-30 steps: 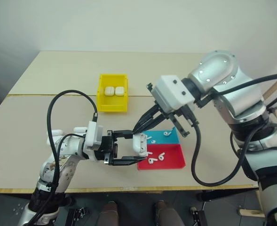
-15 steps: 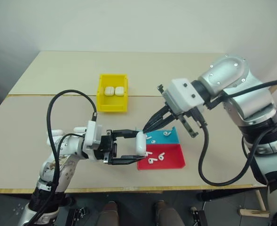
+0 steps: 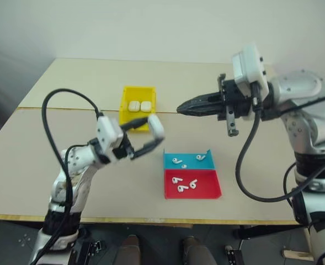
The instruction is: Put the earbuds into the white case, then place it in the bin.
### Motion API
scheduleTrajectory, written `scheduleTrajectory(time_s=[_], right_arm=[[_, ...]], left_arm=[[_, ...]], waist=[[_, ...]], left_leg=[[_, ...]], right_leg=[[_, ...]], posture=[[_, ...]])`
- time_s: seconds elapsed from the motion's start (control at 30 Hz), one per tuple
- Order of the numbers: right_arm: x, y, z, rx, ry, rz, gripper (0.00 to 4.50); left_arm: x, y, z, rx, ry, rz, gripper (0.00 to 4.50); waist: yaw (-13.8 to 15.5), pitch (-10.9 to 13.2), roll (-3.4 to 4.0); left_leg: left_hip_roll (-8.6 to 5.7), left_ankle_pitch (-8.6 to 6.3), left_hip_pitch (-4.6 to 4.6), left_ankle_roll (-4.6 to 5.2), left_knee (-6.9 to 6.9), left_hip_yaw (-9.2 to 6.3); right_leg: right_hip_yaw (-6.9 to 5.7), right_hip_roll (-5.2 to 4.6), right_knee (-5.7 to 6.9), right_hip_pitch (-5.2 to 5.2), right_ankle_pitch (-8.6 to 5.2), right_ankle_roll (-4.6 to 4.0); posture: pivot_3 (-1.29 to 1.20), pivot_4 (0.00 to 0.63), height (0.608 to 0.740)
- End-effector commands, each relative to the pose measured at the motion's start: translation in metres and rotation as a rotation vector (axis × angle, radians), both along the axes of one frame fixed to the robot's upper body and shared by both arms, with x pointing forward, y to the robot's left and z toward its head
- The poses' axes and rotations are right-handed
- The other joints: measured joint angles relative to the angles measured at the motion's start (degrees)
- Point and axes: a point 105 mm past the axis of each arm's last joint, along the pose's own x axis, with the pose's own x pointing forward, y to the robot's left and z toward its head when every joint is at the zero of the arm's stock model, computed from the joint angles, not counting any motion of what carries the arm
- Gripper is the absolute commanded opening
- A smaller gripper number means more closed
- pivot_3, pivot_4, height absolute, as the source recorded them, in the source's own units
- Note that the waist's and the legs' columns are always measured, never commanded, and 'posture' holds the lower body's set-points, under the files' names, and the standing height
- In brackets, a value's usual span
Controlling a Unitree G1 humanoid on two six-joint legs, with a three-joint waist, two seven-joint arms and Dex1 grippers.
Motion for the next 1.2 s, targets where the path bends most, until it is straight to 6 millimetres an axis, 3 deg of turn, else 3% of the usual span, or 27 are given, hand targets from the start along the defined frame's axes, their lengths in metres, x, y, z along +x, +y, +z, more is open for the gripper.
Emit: scheduleTrajectory(time_s=[0.03, 0.2, 0.43, 0.6, 0.73, 0.93, 1.03, 1.2], right_arm=[[-0.012, -0.007, 0.006, 0.096, -0.020, -0.083, 0.05], [-0.019, -0.015, -0.014, 0.140, 0.055, -0.191, 0.05], [-0.022, -0.023, -0.029, 0.112, 0.087, -0.295, 0.05], [-0.020, -0.023, -0.032, 0.106, 0.089, -0.318, 0.00], [-0.019, -0.022, -0.033, 0.100, 0.089, -0.324, 0.00], [-0.020, -0.027, -0.034, 0.091, 0.102, -0.323, 0.00], [-0.029, -0.039, -0.045, 0.015, 0.117, -0.314, 0.00], [-0.041, -0.065, -0.061, -0.108, 0.125, -0.318, 0.00]], left_arm=[[0.041, 0.016, 0.007, -0.006, -0.037, 0.307, 2.80], [0.089, 0.026, -0.003, 0.020, 0.040, 0.530, 2.80], [0.120, 0.029, -0.017, 0.027, 0.121, 0.621, 2.80], [0.126, 0.021, -0.024, 0.007, 0.175, 0.564, 4.46], [0.125, 0.016, -0.024, 0.035, 0.130, 0.563, 4.48], [0.102, 0.003, 0.004, -0.068, 0.075, 0.382, 4.48], [0.062, 0.002, 0.010, -0.055, 0.071, 0.181, 4.48], [0.001, 0.019, -0.003, 0.060, 0.133, 0.009, 4.48]], waist=[[0.02, -0.01, -0.01], [-0.15, -0.01, -0.02], [-0.40, 0.00, -0.03], [-0.40, 0.00, -0.03], [-0.36, 0.00, -0.03], [-0.37, 0.00, -0.03], [-0.47, 0.00, -0.03], [-0.81, 0.00, -0.02]], left_leg=[[-0.03, 0.00, -0.02, 0.00, -0.01, 0.00], [-0.10, -0.01, -0.08, 0.01, -0.06, -0.02], [-0.14, -0.01, -0.09, 0.01, -0.06, -0.03], [-0.15, 0.00, -0.10, 0.01, -0.08, -0.03], [-0.16, 0.00, -0.11, 0.00, -0.08, -0.03], [-0.16, 0.00, -0.13, 0.00, -0.08, -0.03], [-0.15, 0.00, -0.12, 0.00, -0.14, -0.02], [-0.10, 0.01, -0.04, -0.02, -0.19, 0.02]], right_leg=[[0.00, -0.02, -0.01, -0.02, 0.00, 0.01], [0.01, -0.09, -0.03, -0.06, 0.00, 0.03], [-0.01, -0.10, -0.04, -0.06, -0.02, 0.06], [-0.01, -0.10, -0.05, -0.06, -0.03, 0.07], [-0.01, -0.11, -0.06, -0.06, -0.03, 0.07], [-0.01, -0.12, -0.05, -0.06, -0.03, 0.07], [0.00, -0.13, -0.07, -0.04, -0.03, 0.08], [0.03, -0.11, -0.01, -0.08, -0.04, 0.08]], posture=[[0.00, 0.150, 0.740], [0.00, 0.150, 0.740], [0.00, 0.150, 0.740], [0.00, 0.150, 0.740], [0.00, 0.150, 0.740], [0.00, 0.150, 0.740], [0.00, 0.150, 0.740], [0.00, 0.150, 0.740]])
